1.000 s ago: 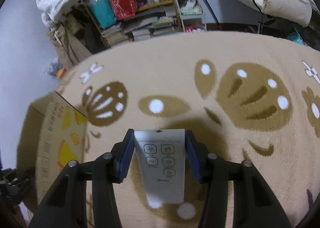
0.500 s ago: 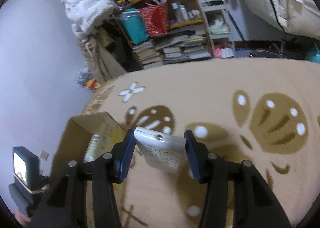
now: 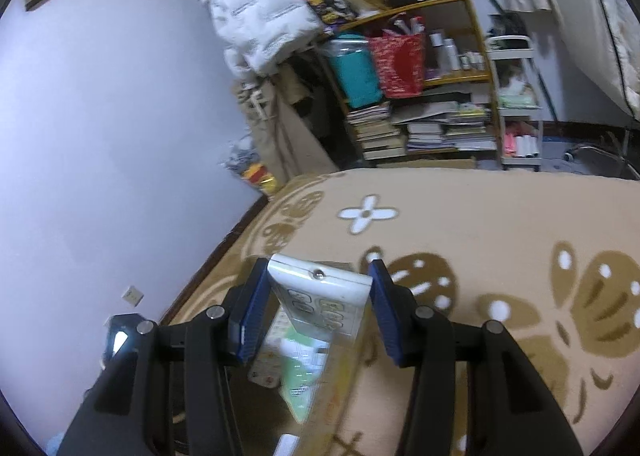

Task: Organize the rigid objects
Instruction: 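Carry the white button remote into the box and release it with the right gripper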

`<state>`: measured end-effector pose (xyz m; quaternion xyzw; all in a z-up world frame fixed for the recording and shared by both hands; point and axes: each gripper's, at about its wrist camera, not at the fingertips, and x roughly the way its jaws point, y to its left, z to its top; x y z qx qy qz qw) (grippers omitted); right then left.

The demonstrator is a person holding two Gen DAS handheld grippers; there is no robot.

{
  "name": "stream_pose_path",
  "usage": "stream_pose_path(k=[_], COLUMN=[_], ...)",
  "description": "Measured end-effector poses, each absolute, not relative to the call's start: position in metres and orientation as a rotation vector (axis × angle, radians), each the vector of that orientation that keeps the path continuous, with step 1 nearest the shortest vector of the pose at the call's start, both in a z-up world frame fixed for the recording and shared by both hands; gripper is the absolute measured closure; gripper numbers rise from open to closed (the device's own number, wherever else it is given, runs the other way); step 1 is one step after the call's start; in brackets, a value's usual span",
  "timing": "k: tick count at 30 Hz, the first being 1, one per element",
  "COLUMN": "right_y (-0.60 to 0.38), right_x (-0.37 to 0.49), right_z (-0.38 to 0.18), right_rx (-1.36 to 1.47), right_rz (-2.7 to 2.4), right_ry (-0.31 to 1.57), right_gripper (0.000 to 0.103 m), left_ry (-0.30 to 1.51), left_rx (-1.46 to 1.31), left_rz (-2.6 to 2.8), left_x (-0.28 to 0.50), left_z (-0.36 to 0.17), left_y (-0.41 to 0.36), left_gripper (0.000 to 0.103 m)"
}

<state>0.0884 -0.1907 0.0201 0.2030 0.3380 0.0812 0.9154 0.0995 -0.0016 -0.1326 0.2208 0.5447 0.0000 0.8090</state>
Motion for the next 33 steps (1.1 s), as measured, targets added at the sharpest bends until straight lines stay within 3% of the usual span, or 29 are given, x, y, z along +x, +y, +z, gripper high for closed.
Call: stream_pose_path(k=[19,33], right_y=[-0.147,-0.126], right_x=[0.112,0.126], right_z=[-0.052,-0.059], right_rx=[0.485,0.387], right_rz=[0.274,0.259], right_ry=[0.933,0.931], right_gripper=[0.05,0.049], left_ry=[1.172,1.175], left_rx=[0.453,0.441], left_rz=[-0.007,-0.012], left_x=[0.102,0.102], left_z=[-0.133,-0.135], left_y=[0.005,0.007], left_gripper=[0.084,0.084])
